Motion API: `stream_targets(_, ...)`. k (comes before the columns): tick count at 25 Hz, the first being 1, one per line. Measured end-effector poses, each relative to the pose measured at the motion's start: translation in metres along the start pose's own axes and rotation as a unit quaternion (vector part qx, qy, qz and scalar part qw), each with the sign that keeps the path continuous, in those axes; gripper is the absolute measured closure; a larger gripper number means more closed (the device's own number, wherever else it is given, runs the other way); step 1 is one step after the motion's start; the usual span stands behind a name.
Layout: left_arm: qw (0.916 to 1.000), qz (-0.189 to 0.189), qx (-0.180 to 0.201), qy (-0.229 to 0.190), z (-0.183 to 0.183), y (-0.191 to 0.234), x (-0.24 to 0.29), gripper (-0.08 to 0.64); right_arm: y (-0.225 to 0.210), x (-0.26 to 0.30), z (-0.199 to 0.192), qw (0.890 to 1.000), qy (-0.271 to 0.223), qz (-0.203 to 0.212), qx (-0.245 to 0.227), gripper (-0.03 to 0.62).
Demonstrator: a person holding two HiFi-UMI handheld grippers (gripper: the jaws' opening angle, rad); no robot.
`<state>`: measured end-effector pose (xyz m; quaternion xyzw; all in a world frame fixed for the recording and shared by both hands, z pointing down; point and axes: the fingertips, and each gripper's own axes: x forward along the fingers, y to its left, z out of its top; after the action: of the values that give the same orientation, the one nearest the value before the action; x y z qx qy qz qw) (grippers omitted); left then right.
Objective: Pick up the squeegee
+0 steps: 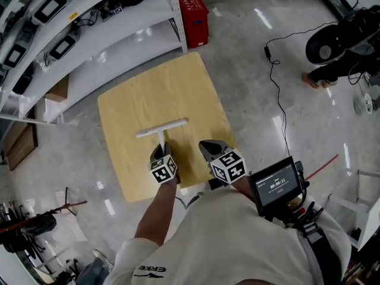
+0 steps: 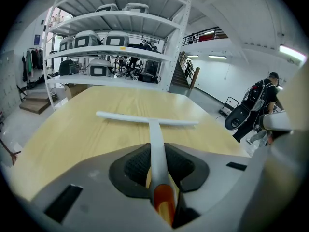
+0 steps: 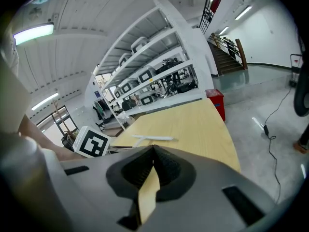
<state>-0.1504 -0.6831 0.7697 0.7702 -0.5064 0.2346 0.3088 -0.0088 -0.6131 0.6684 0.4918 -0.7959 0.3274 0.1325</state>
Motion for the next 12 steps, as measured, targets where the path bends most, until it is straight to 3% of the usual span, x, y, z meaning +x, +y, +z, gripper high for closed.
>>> stream_targets(12,0.9965,-0.059,0.011,-0.059,0.022,-0.014,-0.1,0.479,0.053,-0.068,-0.001,0.998,-0.041,-0.046,-0.002,0.589)
